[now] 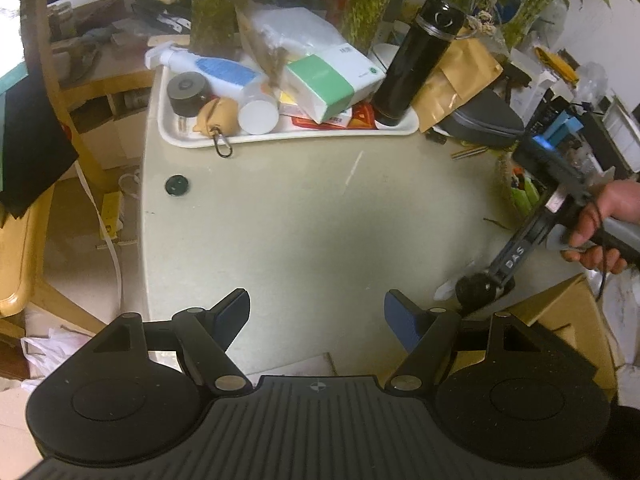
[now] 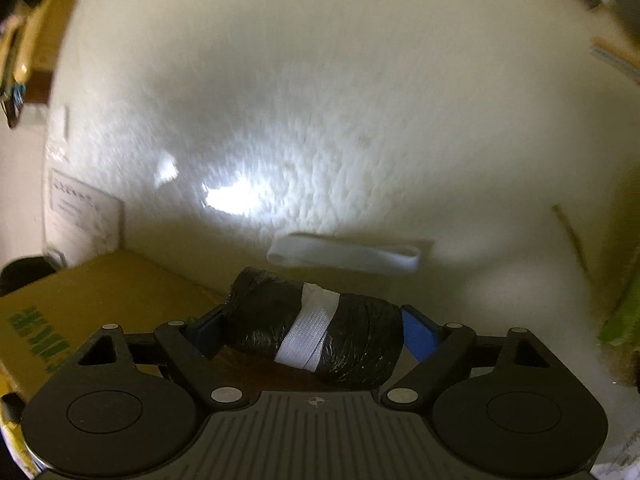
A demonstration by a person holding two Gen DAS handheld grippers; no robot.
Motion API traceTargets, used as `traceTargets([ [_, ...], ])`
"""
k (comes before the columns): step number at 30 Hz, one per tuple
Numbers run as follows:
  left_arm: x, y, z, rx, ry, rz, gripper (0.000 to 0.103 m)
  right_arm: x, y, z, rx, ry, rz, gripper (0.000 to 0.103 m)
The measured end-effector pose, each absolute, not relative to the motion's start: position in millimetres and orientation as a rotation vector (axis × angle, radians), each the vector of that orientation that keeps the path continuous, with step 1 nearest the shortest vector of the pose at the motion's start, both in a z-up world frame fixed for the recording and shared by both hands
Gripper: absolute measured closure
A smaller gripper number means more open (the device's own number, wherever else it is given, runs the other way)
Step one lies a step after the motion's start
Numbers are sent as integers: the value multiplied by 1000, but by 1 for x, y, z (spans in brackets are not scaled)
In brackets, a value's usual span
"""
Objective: Organize soft objects
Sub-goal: 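Lift the foam roll with the right tool while the left tool nears the white paper strip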
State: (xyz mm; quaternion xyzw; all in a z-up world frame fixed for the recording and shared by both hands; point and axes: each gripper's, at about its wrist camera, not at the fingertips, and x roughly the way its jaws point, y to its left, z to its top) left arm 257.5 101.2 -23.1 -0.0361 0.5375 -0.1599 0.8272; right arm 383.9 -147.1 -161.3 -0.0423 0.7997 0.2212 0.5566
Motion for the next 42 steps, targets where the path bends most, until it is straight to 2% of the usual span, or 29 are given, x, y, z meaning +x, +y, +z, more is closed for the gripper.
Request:
traceTargets([
  [11,285,45,-14,29,1247,-410,29,359,-181,-92,-62,1504,528,14],
  [32,332,-85,-79,281,1451,-739,30,311,-287,-58,98,1096,445,14],
  [37,345,-107,-105,301,1493,-794,38,295,-313,-55,173,1028,430,14],
  [38,347,-112,-112,310,1504,-803,46,293,-318,-54,189,1018,426,14],
  [39,349,-117,-119,319,1515,-806,48,291,-323,-53,205,1007,424,14],
  [42,353,-131,-137,342,1536,-813,52,284,-338,-50,246,974,409,14],
])
